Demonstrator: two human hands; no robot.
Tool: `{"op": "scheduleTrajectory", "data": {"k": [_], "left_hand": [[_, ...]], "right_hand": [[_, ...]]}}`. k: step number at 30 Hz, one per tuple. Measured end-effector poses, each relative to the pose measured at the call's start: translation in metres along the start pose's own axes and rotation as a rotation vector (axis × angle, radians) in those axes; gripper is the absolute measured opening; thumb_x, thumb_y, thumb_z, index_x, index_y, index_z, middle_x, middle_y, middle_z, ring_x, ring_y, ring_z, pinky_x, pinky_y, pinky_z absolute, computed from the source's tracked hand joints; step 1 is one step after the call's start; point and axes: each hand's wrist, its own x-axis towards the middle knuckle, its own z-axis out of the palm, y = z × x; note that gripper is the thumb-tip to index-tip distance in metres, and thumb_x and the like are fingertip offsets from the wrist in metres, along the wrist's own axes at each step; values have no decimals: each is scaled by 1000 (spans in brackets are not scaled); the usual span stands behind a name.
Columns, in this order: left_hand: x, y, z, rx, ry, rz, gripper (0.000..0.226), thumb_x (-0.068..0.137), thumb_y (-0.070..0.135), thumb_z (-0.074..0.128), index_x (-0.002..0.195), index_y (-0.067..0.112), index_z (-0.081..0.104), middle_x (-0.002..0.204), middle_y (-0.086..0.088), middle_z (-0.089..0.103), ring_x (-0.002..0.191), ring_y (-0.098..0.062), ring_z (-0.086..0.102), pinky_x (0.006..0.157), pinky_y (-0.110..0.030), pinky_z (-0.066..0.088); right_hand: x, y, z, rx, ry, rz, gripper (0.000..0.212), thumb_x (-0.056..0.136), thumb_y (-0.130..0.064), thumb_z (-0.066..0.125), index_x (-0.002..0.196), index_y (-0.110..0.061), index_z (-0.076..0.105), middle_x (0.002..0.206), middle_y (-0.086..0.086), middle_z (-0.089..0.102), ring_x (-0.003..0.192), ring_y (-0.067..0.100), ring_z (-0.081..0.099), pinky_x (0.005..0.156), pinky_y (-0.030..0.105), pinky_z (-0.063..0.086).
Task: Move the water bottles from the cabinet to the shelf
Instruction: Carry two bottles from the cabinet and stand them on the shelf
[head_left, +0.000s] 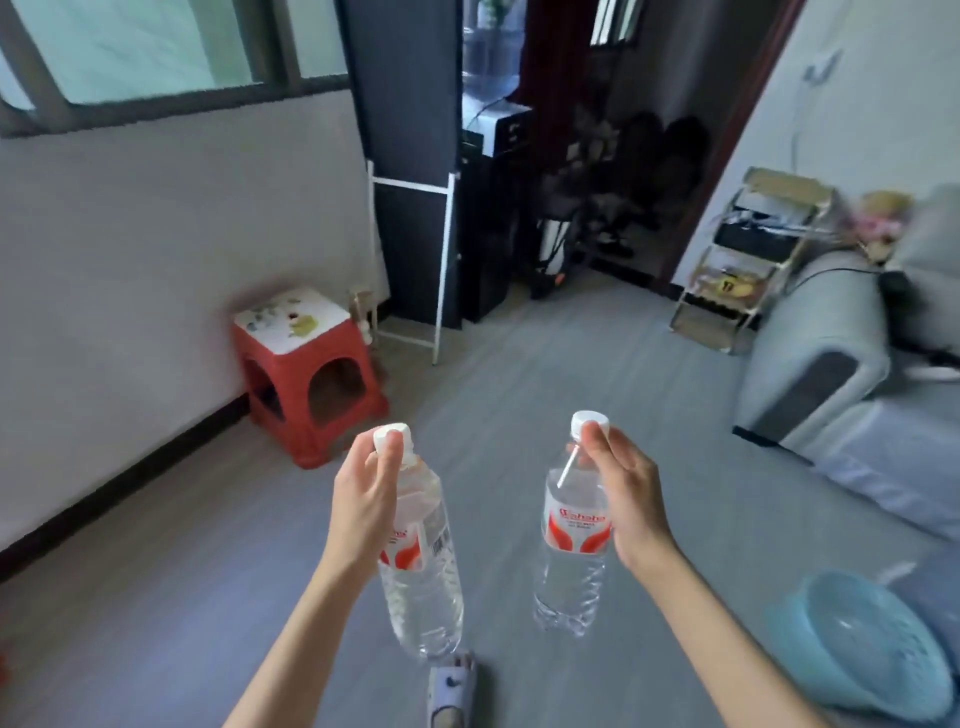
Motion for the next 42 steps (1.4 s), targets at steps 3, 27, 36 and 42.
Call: {"op": "scheduleTrajectory", "data": {"k": [3,27,36,42], "left_hand": [[54,-6,66,3,-80,11,22,88,43,43,90,27,59,89,-3,63,81,-15,60,72,-27,49],[453,15,565,69,-561,29,39,79,60,54,84,23,60,88,-13,67,84,-25,65,84,-47,50],[586,51,732,85,-570,131,33,86,52,49,88,21,60,88,-3,64,82,-14,61,82,-37,49],[660,37,837,92,-628,81,40,78,54,47,85,17,59,82,-5,64,76,-15,63,74,-32,50]], "right_hand": [[59,0,-36,-13,84,-6,23,65,-54,59,71,-36,72,79,-10,68,85,12,60,83,30,44],[552,-39,-284,-32,504,-29,17,82,-42,60,77,-28,69,86,-5,70,91,14,63,86,28,44],[747,-73,-368,-122,477,-40,21,85,-51,53,88,-33,62,96,-2,68,92,13,61,75,24,43],[862,-59,-409,-123,478,27,47,75,-61,47,100,-26,63,100,-1,67,94,15,62,71,25,43]]}}
